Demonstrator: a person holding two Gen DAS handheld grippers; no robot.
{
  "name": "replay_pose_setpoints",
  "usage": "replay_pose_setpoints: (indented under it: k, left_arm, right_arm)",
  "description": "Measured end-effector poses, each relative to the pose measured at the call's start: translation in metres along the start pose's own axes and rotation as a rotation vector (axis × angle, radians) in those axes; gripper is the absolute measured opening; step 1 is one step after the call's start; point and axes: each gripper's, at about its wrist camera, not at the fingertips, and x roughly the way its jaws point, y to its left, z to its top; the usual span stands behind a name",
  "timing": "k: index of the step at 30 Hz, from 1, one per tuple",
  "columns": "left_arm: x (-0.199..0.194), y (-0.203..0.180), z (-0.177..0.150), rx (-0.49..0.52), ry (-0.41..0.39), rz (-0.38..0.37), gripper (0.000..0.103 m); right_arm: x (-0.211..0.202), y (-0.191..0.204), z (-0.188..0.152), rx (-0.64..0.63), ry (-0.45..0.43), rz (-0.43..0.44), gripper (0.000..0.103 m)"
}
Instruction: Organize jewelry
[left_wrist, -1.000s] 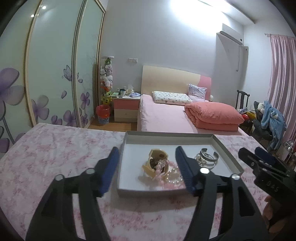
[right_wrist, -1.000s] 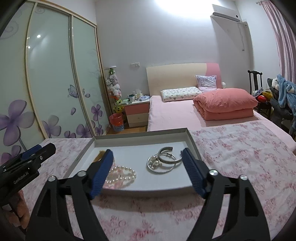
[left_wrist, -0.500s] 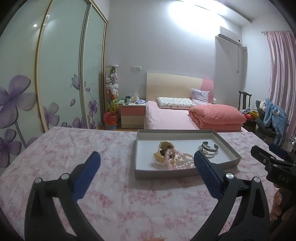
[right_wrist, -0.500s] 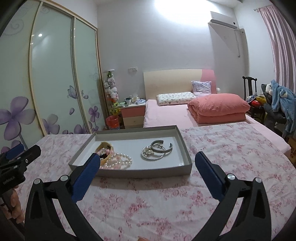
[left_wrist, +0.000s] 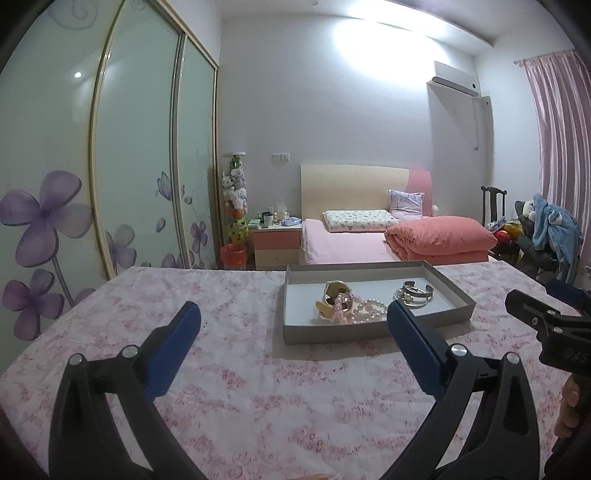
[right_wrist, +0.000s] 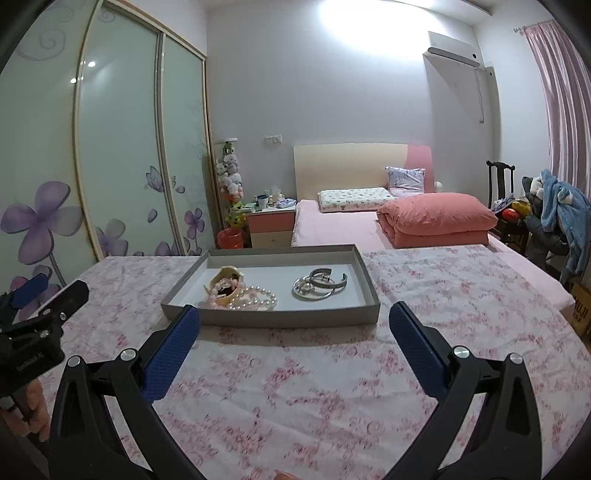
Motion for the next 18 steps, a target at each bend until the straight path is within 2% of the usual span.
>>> replay_pose_setpoints:
  k: [11, 18]
  left_arm:
    - [-0.010, 0.002, -0.022, -0.048, 0.025, -0.024, 0.099]
    - [-0.012, -0.002, -0.023, -0.024, 0.009, -0.014, 0.099]
  right_arm:
    - [-0.005, -0.007, -0.023, 0.020, 0.003, -0.026, 0.101]
    - [-0.004, -0.006, -0.027, 0.006, -0.002, -0.027, 0.101]
